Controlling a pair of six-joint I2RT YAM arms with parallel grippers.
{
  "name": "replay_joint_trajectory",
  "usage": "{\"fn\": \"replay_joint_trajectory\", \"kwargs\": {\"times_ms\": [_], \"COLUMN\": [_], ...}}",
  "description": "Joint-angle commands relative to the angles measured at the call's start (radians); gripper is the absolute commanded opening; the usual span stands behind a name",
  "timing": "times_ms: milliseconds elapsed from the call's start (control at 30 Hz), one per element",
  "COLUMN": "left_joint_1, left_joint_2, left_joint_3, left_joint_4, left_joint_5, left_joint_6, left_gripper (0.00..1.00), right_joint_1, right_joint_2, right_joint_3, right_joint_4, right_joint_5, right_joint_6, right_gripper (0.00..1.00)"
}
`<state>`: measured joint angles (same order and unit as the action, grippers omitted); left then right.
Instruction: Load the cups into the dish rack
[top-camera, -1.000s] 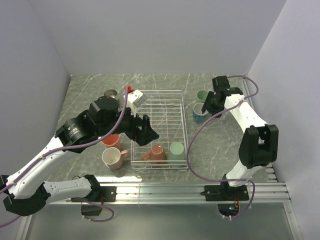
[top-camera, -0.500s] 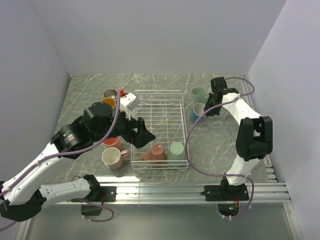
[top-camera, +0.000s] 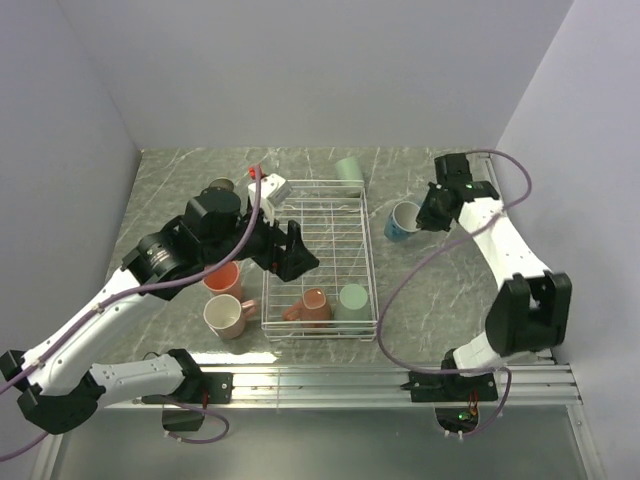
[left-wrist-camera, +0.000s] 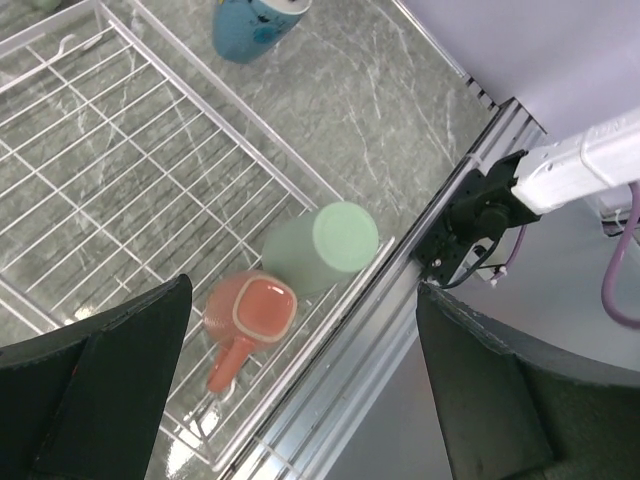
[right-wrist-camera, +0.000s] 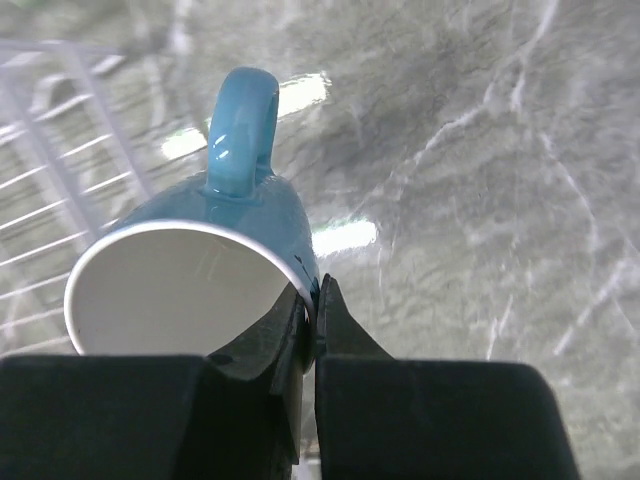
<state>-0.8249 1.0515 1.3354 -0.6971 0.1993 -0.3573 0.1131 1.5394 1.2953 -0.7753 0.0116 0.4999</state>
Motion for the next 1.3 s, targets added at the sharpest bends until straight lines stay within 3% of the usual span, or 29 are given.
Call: {"fn": "replay_joint_trajectory", "kwargs": {"times_ms": [0,167,333,367,433,533,733,967,1267], "left_joint_1": [0.024,0.079,0.194,0.210,0.250,0.274,0.274,0.276,0.273], "left_joint_2": [0.024,0.038,0.050,0.050,0.054,0.074,0.113,0.148,0.168], "left_joint_3": [0.064,0.047,-0.002,-0.033,-0.064,-0.129,-0.280,-0.298,-0.268], "left_joint_4": [0.064,0.158,0.326,0.378,0.526,0.767,1.281,1.406,1.294], "left_joint_5": [0.071,0.204,0.414,0.451,0.558,0.676,0.720,0.692,0.626], "left_joint_6": [0.024,-0.011,-0.132,-0.164,-0.264,-0.426,-0.779,-0.868,-0.830], "left_gripper": [0.99,0.99,0.99,0.99,0.99,0.99,0.99,0.99,0.99], "right_joint_1": [-0.003,-0.004,-0.004,-0.004,-0.003,-0.001,0.002,0.048,0.157], "right_joint_2": [-0.142,-0.274,-0.383,-0.412,-0.458,-0.501,-0.533,-0.564,-0.602], "right_joint_3": [0.067,0.159,0.077,0.049,-0.044,-0.147,-0.223,-0.271,-0.304], "right_joint_4": [-0.034,-0.029,0.204,0.320,0.532,0.748,0.921,1.018,1.053], "right_joint_5": [-0.005,-0.134,-0.553,-0.614,-0.743,-0.812,-0.880,-0.912,-0.898], "right_joint_6": [0.014,0.061,0.208,0.298,0.453,0.599,0.702,0.764,0.766], "right_gripper": [0.00,0.00,0.00,0.00,0.00,0.00,0.00,0.00,0.00]}}
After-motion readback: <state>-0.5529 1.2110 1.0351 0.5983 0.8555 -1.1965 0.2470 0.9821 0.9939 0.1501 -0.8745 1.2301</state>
